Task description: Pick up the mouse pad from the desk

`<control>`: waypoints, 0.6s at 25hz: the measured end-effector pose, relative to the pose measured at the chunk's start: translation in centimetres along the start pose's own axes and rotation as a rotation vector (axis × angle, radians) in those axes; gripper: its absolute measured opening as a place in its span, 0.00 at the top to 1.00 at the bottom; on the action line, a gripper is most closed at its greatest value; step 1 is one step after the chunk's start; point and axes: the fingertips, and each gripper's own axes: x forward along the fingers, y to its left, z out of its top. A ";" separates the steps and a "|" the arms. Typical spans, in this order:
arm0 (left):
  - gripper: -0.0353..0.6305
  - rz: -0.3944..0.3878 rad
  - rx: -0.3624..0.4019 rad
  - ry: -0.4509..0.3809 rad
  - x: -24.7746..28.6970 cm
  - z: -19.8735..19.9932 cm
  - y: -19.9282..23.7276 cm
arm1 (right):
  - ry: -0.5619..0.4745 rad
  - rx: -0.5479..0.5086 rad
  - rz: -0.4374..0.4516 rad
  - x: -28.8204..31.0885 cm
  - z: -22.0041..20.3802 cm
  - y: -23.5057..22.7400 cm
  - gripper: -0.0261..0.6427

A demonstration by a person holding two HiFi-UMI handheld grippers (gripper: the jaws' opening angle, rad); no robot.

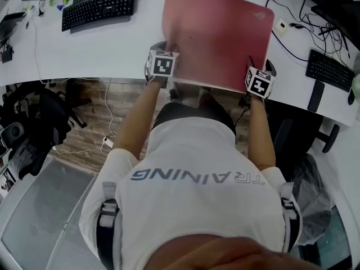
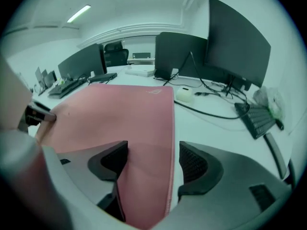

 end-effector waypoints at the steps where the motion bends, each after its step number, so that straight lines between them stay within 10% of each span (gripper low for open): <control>1: 0.68 -0.002 -0.005 0.005 0.0 0.0 0.0 | 0.000 0.058 0.022 0.2 -0.2 -0.4 0.46; 7: 0.72 -0.021 0.003 0.010 -0.2 0.1 -0.6 | -0.004 0.131 0.049 0.2 -0.6 -0.3 0.51; 15: 0.78 -0.052 0.022 -0.059 -1.8 1.5 -1.7 | 0.021 0.149 0.085 -0.4 0.1 1.6 0.80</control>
